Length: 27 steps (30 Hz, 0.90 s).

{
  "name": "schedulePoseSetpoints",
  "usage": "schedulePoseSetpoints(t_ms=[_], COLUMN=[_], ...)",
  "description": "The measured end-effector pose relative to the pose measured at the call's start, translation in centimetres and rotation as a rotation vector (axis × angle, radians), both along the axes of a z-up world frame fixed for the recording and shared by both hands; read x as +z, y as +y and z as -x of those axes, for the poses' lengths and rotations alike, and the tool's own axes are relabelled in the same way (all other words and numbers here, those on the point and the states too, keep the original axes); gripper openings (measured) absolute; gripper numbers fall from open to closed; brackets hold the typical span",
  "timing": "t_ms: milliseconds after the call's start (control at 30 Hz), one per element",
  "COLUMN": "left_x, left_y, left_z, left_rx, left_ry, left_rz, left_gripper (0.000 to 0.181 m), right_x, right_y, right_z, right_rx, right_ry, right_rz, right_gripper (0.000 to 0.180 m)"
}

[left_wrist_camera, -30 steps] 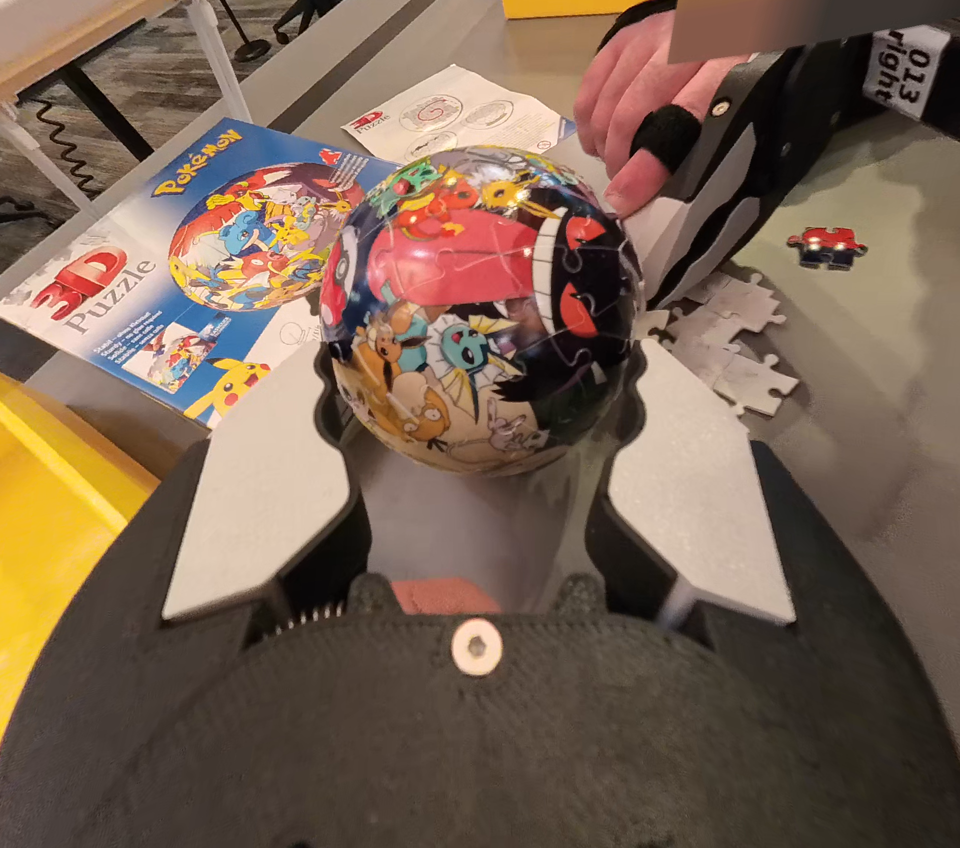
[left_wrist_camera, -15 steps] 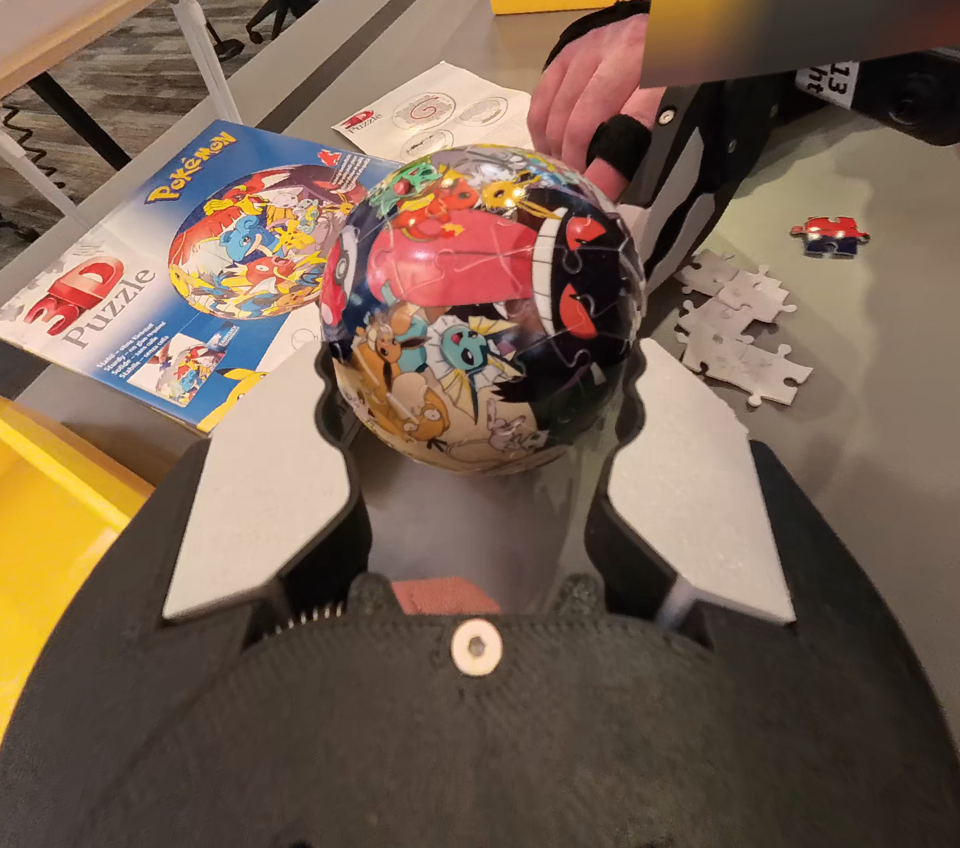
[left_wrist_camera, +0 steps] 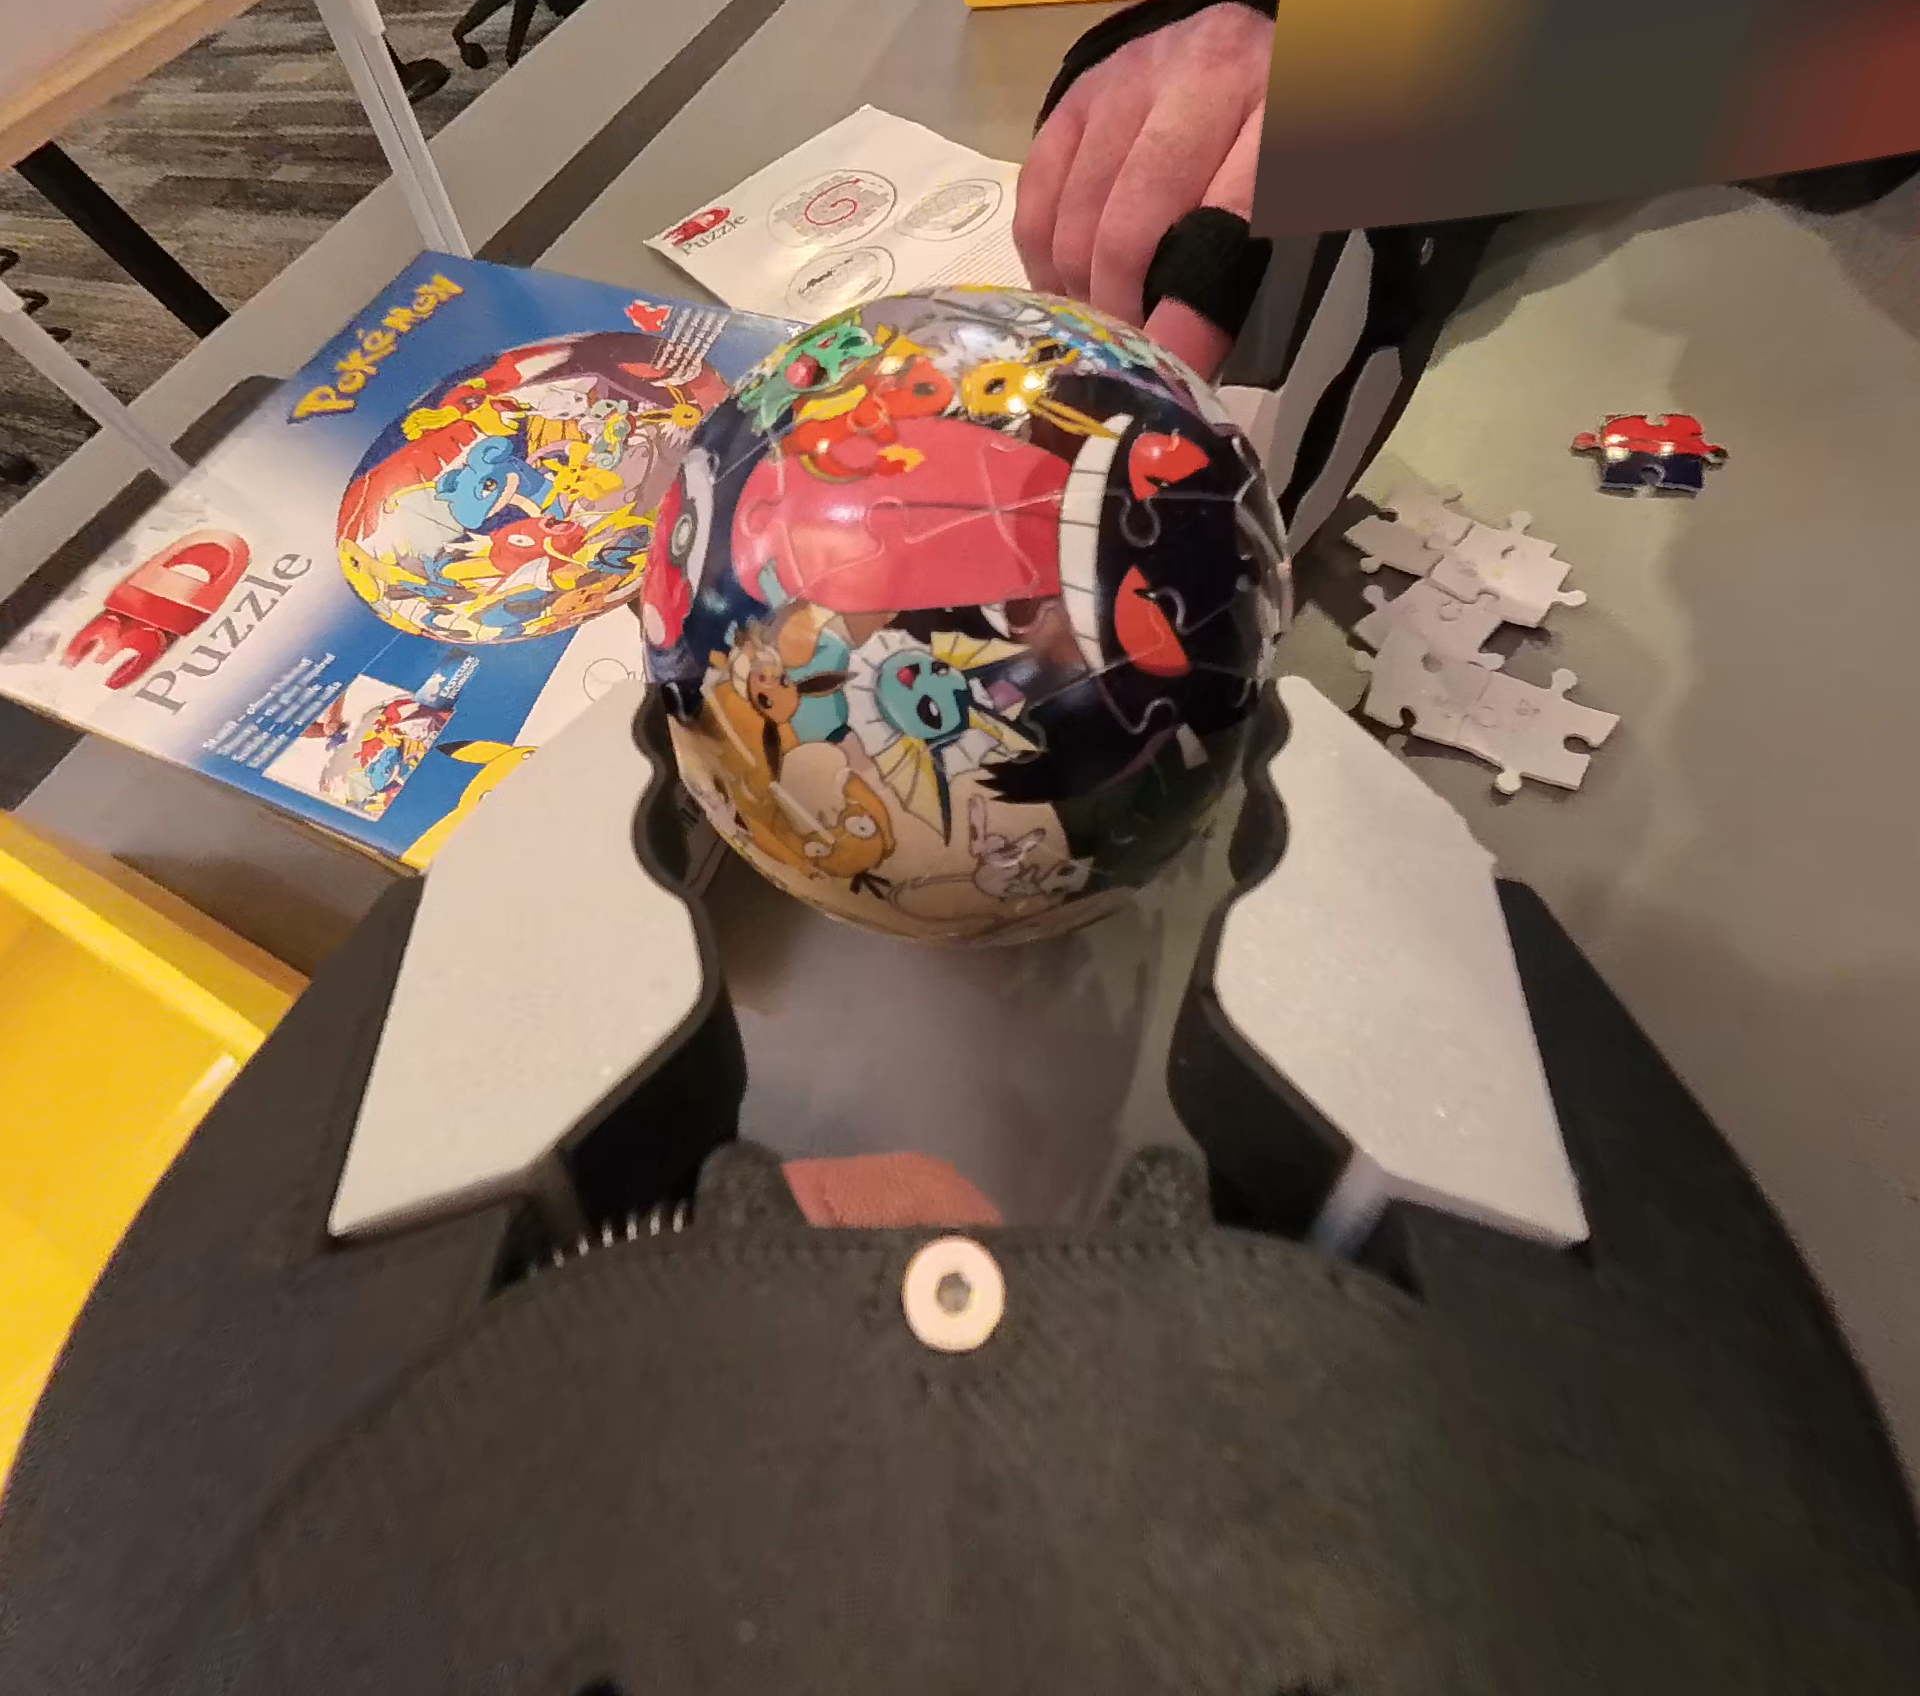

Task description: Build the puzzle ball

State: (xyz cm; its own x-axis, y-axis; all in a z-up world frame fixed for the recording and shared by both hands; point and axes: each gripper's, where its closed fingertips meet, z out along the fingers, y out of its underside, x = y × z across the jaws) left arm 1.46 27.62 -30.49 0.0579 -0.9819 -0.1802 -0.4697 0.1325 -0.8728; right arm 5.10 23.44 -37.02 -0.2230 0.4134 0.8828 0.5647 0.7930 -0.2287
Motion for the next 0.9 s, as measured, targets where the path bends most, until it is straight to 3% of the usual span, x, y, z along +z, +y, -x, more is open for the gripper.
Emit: schedulePoseSetpoints(t_ms=[533,667,800,900], left_x=[0.5,1.7,3.6,1.9], left_y=[-0.5,-1.3,-6.6,-11.3], left_z=[0.8,1.9,1.3,-0.6], left_rx=[0.019,0.061,-0.022,-0.089], left_ry=[0.005,0.023,0.056,0.131], left_rz=[-0.02,-0.095,-0.188,-0.214], left_gripper=[0.099,0.098,0.083,0.069], right_x=[0.0,0.2,0.0,0.0], right_y=[0.1,0.1,0.3,0.3], right_z=[0.0,-0.1,-0.2,-0.1], right_rx=[0.02,0.023,0.031,0.043], right_ry=[0.008,0.013,0.005,0.006], right_rz=[0.023,0.027,0.027,0.036], right_gripper=[0.0,0.0,0.0,0.0])
